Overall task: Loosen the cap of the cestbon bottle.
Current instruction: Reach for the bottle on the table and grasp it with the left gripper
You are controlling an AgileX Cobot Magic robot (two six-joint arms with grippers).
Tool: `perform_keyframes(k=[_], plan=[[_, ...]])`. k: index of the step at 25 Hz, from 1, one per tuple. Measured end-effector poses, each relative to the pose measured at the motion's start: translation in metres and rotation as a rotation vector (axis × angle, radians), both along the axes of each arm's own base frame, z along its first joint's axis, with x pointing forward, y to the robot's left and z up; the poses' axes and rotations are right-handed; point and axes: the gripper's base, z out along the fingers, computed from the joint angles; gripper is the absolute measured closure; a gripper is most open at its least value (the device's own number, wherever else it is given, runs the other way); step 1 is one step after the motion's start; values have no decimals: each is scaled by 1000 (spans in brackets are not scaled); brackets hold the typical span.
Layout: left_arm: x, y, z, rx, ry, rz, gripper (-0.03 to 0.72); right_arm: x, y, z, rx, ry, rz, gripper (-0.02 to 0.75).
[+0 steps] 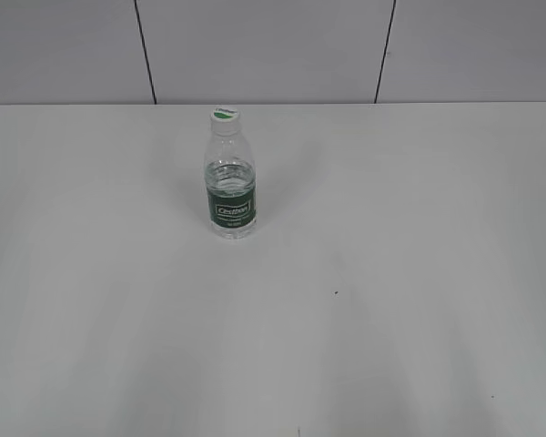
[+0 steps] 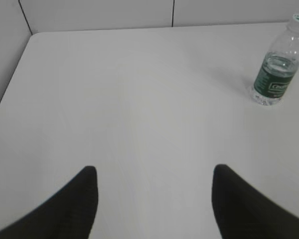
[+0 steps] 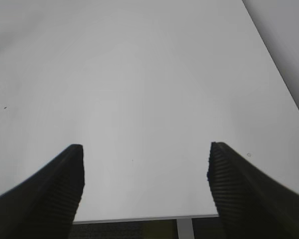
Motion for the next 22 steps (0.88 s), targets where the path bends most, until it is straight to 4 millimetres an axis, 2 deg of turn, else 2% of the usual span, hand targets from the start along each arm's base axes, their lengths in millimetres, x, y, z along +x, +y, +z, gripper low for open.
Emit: perform_keyframes(k=[6, 9, 13, 18, 22], plan=[[5, 0, 26, 19, -249, -11, 245, 0, 0, 0, 0, 0, 0, 149], [17, -1, 36, 42, -296, -19, 245, 0, 0, 0, 0, 0, 0, 149], [47, -1, 46, 63, -301, -28, 245, 0, 0, 0, 0, 0, 0, 149], [92, -3, 60, 117, -389, -44, 245, 0, 0, 0, 0, 0, 0, 149], [130, -4, 59, 124, -405, -49, 245, 0, 0, 0, 0, 0, 0, 149]])
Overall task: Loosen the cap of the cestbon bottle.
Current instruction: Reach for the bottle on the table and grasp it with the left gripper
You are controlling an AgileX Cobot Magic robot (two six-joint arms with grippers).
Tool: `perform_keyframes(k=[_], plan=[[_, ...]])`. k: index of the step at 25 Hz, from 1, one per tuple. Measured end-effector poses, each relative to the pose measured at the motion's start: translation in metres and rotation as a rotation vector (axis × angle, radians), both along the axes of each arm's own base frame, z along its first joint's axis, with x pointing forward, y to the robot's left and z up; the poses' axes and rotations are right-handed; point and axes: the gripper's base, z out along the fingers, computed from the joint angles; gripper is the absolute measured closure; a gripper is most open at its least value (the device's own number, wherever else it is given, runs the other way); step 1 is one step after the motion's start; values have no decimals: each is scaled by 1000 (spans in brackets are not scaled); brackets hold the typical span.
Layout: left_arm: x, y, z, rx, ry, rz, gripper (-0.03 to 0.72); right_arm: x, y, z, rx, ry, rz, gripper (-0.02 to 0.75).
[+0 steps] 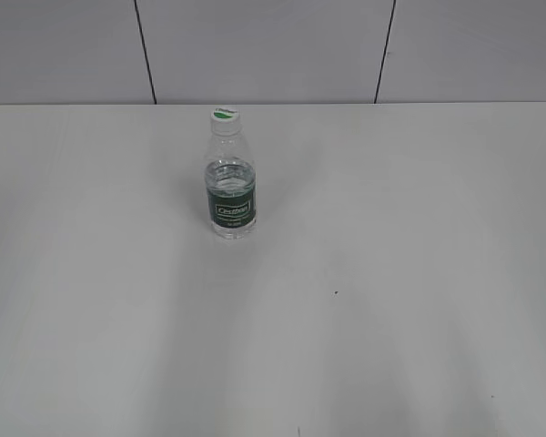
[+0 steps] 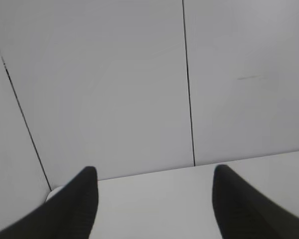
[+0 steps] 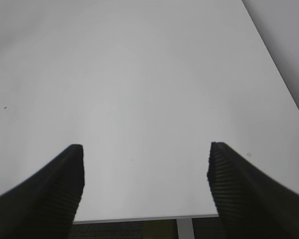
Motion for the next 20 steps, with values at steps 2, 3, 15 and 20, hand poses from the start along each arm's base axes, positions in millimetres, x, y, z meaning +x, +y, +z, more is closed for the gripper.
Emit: perform_keyframes(k=[2, 3, 15, 20], plan=[[18, 0, -4, 2, 10, -2, 245, 0, 0, 0, 0, 0, 0, 149], [28, -1, -7, 3, 15, -5, 245, 0, 0, 0, 0, 0, 0, 149], [119, -38, -93, -34, 20, -219, 280, 0, 0, 0, 0, 0, 0, 149], [142, -57, -143, -82, 94, -410, 280, 0, 0, 0, 0, 0, 0, 149]])
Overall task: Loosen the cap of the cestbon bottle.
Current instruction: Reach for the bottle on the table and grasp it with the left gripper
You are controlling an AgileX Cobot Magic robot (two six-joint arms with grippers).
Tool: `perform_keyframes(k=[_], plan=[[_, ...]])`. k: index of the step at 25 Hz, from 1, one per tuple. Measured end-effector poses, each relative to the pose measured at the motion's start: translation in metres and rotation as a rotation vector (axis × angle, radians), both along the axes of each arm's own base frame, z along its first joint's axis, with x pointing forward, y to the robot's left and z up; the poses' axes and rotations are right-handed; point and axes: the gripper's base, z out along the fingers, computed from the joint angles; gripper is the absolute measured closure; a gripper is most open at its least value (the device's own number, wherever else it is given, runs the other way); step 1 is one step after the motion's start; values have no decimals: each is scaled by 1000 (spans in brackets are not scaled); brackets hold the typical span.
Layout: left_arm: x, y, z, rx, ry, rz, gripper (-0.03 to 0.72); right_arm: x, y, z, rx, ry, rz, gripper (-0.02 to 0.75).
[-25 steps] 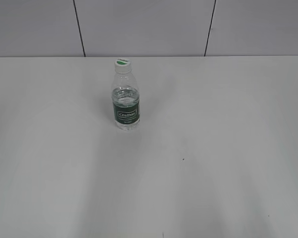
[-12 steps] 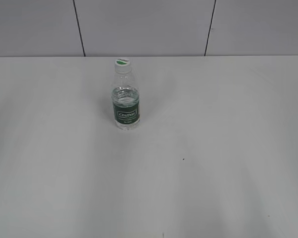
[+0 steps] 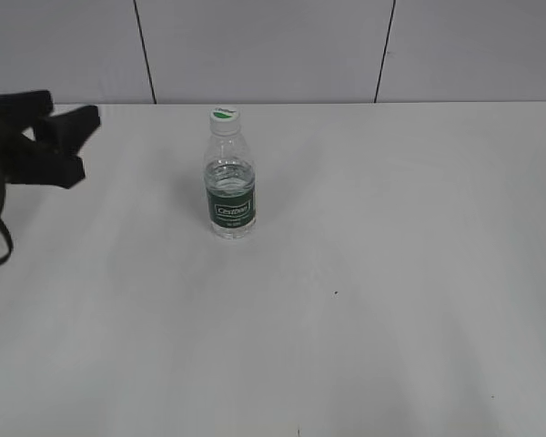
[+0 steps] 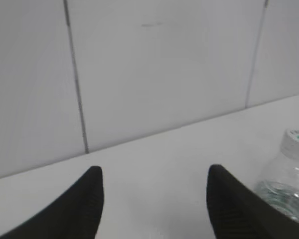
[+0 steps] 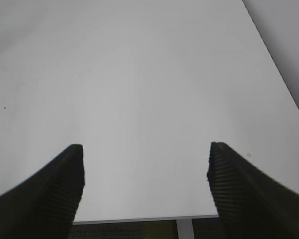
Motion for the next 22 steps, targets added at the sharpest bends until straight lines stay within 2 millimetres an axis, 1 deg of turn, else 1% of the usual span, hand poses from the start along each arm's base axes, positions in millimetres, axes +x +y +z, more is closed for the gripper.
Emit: perform_keyframes(k=[4, 6, 9, 11, 13, 18, 22], plan=[[8, -8, -40, -66, 38, -143, 280, 0, 0, 0, 0, 0, 0, 149], [13, -11, -64, -72, 94, -204, 280, 0, 0, 0, 0, 0, 0, 149], [25, -16, -94, -58, 167, -298, 280, 0, 0, 0, 0, 0, 0, 149], [35, -21, -106, -48, 182, -364, 280, 0, 0, 0, 0, 0, 0, 149], [43, -25, -116, -40, 191, -433, 281, 0, 0, 0, 0, 0, 0, 149], [63, -33, -124, -29, 172, -549, 281, 0, 0, 0, 0, 0, 0, 149], [72, -38, -130, 1, 159, -640, 283, 0, 0, 0, 0, 0, 0, 149]])
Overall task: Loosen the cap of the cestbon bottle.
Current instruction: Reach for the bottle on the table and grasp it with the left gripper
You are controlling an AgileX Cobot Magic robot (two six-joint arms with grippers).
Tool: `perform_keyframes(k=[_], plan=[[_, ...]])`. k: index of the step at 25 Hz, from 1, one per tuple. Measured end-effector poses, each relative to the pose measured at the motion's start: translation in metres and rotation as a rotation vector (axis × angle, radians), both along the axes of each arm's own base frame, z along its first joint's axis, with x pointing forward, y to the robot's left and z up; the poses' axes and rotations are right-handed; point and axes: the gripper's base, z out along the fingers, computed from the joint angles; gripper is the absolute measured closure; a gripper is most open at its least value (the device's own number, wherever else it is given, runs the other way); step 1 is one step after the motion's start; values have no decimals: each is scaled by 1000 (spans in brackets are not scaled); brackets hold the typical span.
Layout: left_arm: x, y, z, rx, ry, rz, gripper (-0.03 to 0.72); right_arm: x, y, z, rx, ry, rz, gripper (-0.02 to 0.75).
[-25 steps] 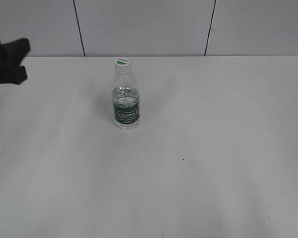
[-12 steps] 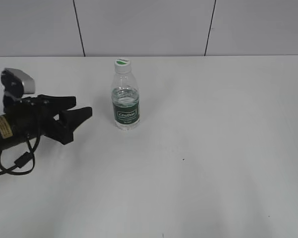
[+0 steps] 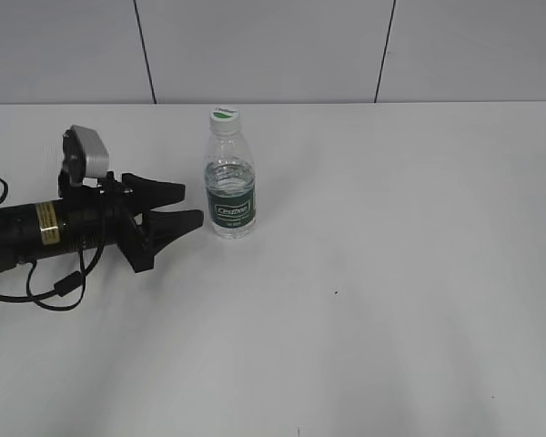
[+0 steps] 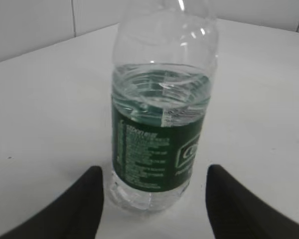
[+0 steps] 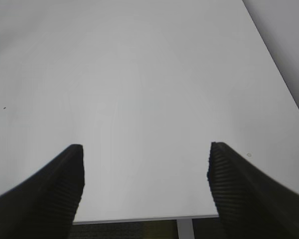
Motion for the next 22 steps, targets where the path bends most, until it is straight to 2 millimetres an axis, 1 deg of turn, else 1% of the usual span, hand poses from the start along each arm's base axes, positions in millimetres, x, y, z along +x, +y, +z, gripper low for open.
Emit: perform_keyframes(k=[8, 12, 14, 18, 22], plan=[[1, -1, -2, 2, -1, -18, 283, 0, 0, 0, 0, 0, 0, 149], [5, 1, -1, -18, 6, 42, 274, 0, 0, 0, 0, 0, 0, 149], [7, 2, 0, -26, 10, 61, 250, 0, 0, 0, 0, 0, 0, 149], [7, 1, 0, -42, 33, 72, 167, 0, 0, 0, 0, 0, 0, 149], [5, -7, 0, -46, 36, 53, 139, 0, 0, 0, 0, 0, 0, 149]])
